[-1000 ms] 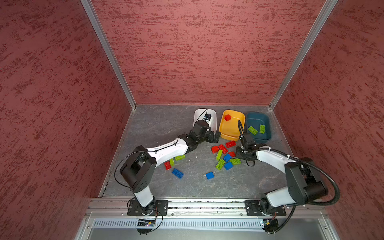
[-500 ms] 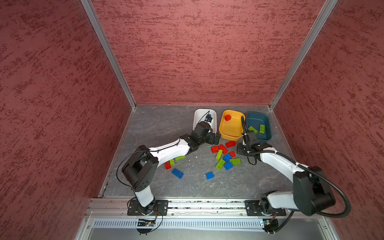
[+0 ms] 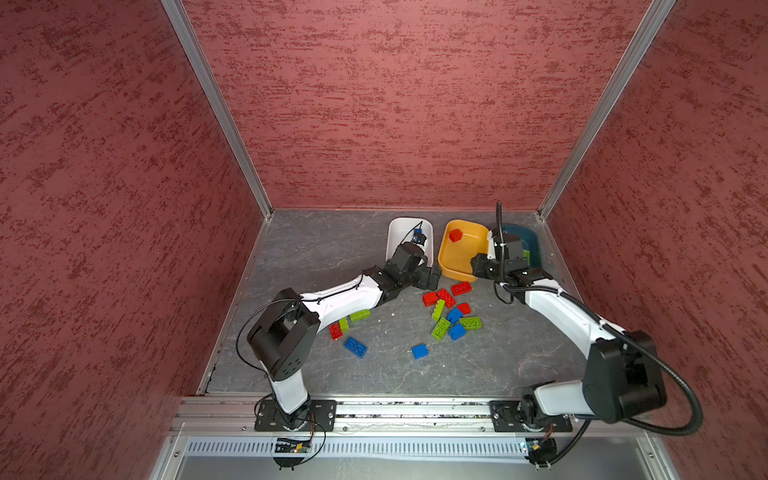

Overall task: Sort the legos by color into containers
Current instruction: 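Carry the red brick with right gripper and drop it into yellow bin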

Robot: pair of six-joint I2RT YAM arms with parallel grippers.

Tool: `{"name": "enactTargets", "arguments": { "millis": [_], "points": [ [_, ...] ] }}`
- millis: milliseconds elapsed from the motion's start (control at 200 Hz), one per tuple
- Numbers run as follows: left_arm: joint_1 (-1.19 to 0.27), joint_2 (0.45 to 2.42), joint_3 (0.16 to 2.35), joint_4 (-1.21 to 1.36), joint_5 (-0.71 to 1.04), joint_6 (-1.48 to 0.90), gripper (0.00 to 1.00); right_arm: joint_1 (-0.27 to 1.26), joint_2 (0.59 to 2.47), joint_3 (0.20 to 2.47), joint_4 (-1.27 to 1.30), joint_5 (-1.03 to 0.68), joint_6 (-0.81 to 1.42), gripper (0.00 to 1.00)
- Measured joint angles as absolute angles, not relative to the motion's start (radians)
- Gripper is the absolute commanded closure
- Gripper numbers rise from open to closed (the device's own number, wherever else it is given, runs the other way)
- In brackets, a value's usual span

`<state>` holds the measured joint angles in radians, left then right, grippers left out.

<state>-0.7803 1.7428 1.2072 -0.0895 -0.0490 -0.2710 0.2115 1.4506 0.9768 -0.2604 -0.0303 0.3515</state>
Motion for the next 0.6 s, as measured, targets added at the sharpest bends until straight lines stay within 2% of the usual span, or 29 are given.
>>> {"name": "enactTargets", "arguments": {
  "millis": [341,486,601],
  "points": [
    [-0.78,1.777,1.209,-0.136,-0.009,-0.253,0.01,0.187,1.776,1.218,-0.25,-0.022,0.352,0.66],
    [-0.78,1.788,1.21,-0.169,-0.001,-0.232,0.01,0.187,1.876,1.315,-0.25,-0.036,0.352,0.51],
    [-0.78,1.811,1.228,-0.199,-0.001,-0.199,0.01,0.187,1.876,1.323,-0.228,-0.064,0.363,0.36]
  ]
}}
